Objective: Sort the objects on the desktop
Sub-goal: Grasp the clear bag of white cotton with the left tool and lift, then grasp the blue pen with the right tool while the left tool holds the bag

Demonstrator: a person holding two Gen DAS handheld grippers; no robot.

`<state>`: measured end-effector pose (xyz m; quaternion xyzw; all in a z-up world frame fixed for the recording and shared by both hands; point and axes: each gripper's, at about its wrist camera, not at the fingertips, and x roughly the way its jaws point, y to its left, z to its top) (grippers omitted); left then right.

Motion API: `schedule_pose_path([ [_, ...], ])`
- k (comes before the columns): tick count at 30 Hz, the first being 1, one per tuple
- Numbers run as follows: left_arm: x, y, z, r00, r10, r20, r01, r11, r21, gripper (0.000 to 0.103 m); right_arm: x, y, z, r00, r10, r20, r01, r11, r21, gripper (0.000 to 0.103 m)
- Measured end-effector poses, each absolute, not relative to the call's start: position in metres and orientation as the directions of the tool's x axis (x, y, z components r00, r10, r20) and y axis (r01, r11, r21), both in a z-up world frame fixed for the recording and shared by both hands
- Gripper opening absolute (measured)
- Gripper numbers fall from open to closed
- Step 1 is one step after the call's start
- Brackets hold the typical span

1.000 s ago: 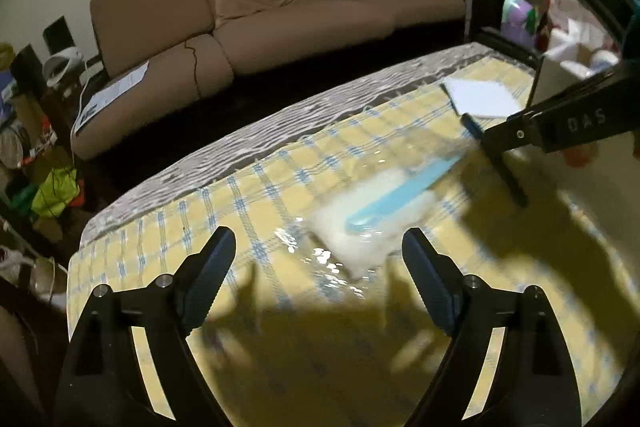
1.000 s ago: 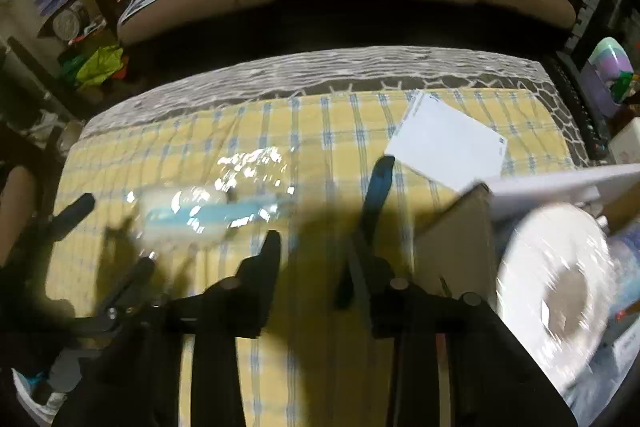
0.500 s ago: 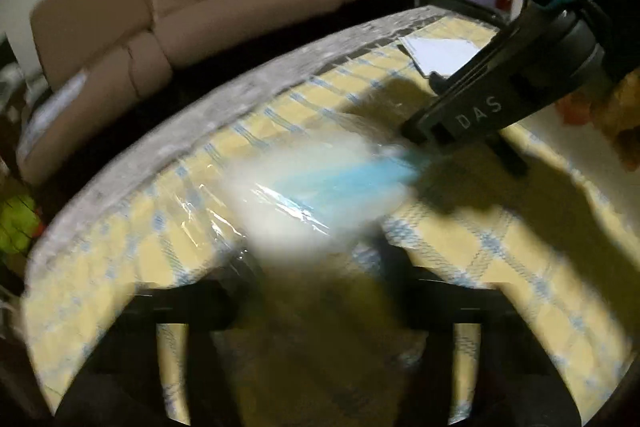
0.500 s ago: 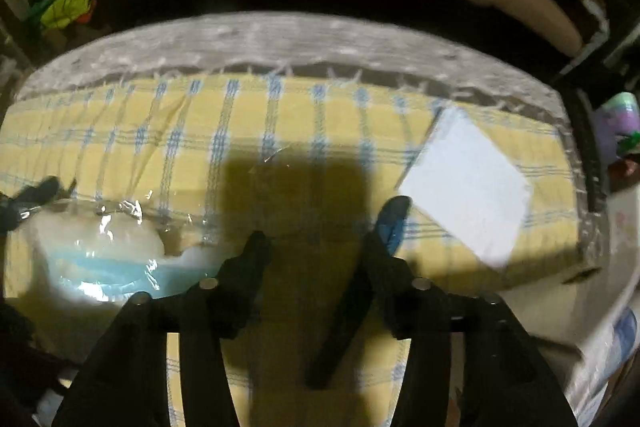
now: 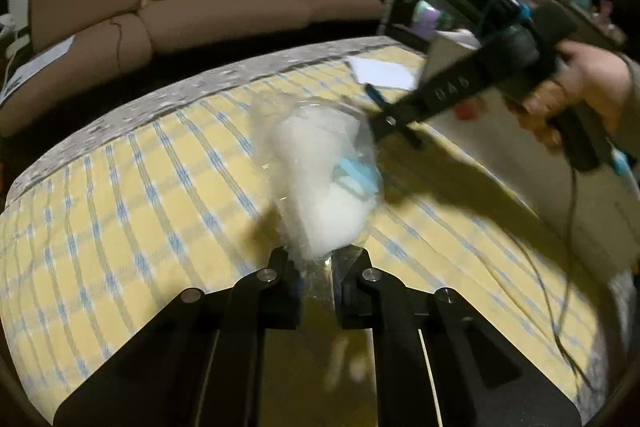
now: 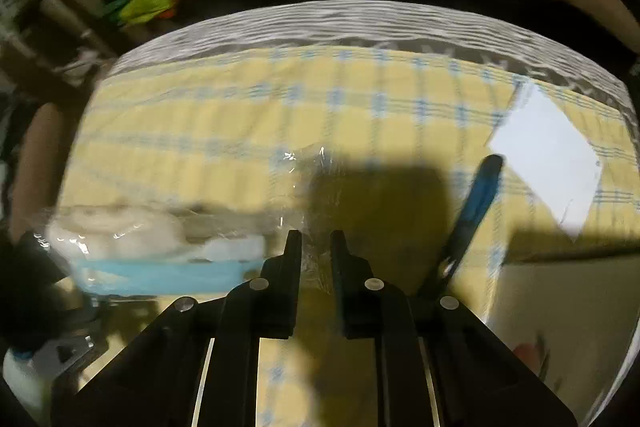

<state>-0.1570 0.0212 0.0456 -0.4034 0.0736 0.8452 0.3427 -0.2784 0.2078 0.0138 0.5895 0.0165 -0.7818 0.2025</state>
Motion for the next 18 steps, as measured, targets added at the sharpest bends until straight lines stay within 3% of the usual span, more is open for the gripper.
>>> schedule_pose_path([
  [2, -0.141, 0.017, 0.047, -0.415, 0.511, -0.753, -0.667, -0.734, -0.131, 0.019, -0.272, 0.203, 0.016, -0.193, -0.296, -0.935, 0.392, -0.897, 0.203, 0.014],
  [3, -0.133, 0.014, 0.047, -0.432, 0.488, -0.759, -0.665, -0.740, -0.097, 0.048, -0.265, 0.197, 0.015, -0.167, -0.290, -0.942, 0.420, -0.886, 0.198, 0.014],
  [4, -0.127, 0.012, 0.048, -0.462, 0.461, -0.758, -0.653, -0.755, -0.061, 0.085, -0.263, 0.194, 0.014, -0.155, -0.280, -0.947, 0.436, -0.880, 0.189, 0.014],
  [5, -0.122, 0.010, 0.050, -0.488, 0.452, -0.747, -0.642, -0.765, -0.044, 0.095, -0.259, 0.189, 0.014, -0.143, -0.273, -0.951, 0.454, -0.872, 0.182, 0.017],
  [7, -0.118, 0.004, 0.055, -0.509, 0.468, -0.723, -0.625, -0.778, -0.063, 0.095, -0.259, 0.182, 0.016, -0.144, -0.265, -0.953, 0.459, -0.871, 0.173, 0.020],
  [10, -0.122, 0.011, 0.057, -0.543, 0.445, -0.712, -0.606, -0.795, -0.035, 0.095, -0.270, 0.185, 0.033, -0.232, -0.256, -0.938, 0.402, -0.904, 0.147, 0.053],
  [11, -0.127, 0.020, 0.053, -0.555, 0.409, -0.724, -0.603, -0.798, 0.012, 0.095, -0.277, 0.192, 0.042, -0.288, -0.230, -0.930, 0.353, -0.928, 0.120, 0.056],
  [12, -0.132, 0.027, 0.050, -0.557, 0.393, -0.732, -0.605, -0.795, 0.034, 0.084, -0.283, 0.196, 0.046, -0.309, -0.217, -0.926, 0.323, -0.940, 0.112, 0.057],
  [13, -0.139, 0.035, 0.045, -0.542, 0.389, -0.745, -0.616, -0.787, 0.037, 0.059, -0.292, 0.201, 0.050, -0.334, -0.191, -0.923, 0.286, -0.954, 0.094, 0.059],
  [15, -0.149, 0.041, 0.041, -0.496, 0.413, -0.764, -0.619, -0.785, -0.023, 0.039, -0.306, 0.206, 0.049, -0.359, -0.080, -0.930, 0.239, -0.971, -0.009, 0.064],
  [18, -0.147, 0.040, 0.036, -0.496, 0.425, -0.758, -0.589, -0.805, -0.066, 0.034, -0.325, 0.212, 0.036, -0.331, 0.081, -0.940, 0.199, -0.968, -0.153, 0.061],
])
